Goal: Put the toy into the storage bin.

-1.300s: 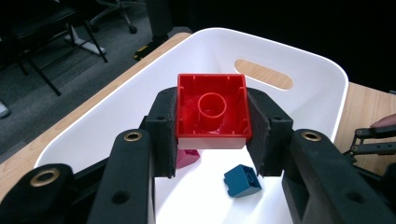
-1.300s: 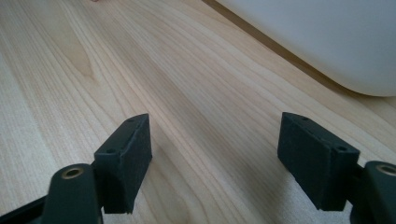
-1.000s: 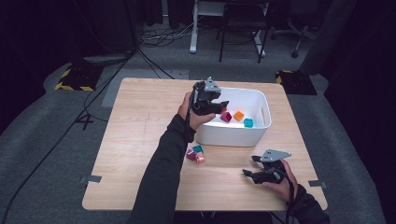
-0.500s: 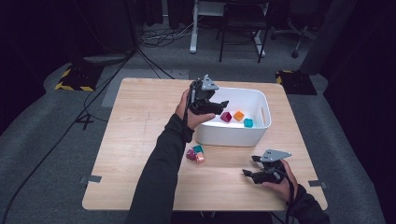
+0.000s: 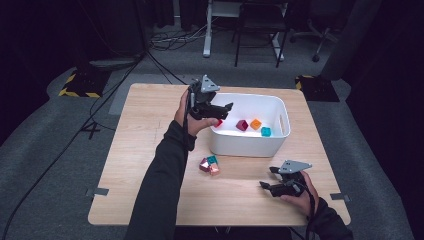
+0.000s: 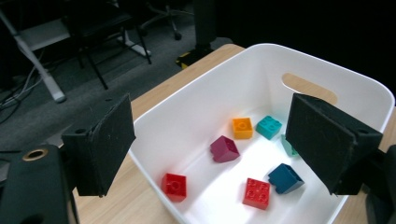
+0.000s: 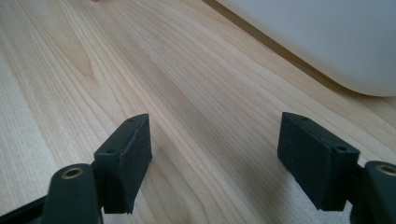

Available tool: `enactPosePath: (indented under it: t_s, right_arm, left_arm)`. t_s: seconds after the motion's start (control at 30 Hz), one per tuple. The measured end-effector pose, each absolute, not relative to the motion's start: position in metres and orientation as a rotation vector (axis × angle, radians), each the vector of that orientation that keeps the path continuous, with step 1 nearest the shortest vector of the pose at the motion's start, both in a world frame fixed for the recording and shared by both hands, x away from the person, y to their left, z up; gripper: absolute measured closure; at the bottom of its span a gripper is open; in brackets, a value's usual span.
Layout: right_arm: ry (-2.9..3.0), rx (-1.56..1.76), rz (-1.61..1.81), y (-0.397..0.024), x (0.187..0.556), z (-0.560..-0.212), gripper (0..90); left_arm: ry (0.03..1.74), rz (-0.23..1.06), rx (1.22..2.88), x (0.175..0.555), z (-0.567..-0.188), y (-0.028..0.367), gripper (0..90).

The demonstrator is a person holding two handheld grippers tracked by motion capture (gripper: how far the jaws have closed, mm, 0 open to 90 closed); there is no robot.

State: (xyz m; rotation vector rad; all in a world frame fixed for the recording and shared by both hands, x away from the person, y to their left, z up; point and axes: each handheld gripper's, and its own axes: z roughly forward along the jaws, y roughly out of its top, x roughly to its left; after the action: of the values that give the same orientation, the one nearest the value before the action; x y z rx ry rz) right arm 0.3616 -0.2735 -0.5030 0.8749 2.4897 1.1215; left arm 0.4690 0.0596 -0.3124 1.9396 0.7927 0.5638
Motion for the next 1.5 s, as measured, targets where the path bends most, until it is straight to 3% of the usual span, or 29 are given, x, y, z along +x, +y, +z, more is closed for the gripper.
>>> enactPosePath:
  t_s: [0.73, 1.5]
  right_arm:
    - [2.491, 0.874, 1.123, -0.273, 0.362, -0.503, 26.1]
    - [2.491, 0.865, 1.119, -0.274, 0.362, -0.503, 25.8]
  left_arm:
    - [0.844, 0.658, 2.006, 0.452, -0.322, 0.114, 16.4]
    - [0.81, 0.564, 2.161, 0.406, -0.398, 0.131, 16.3]
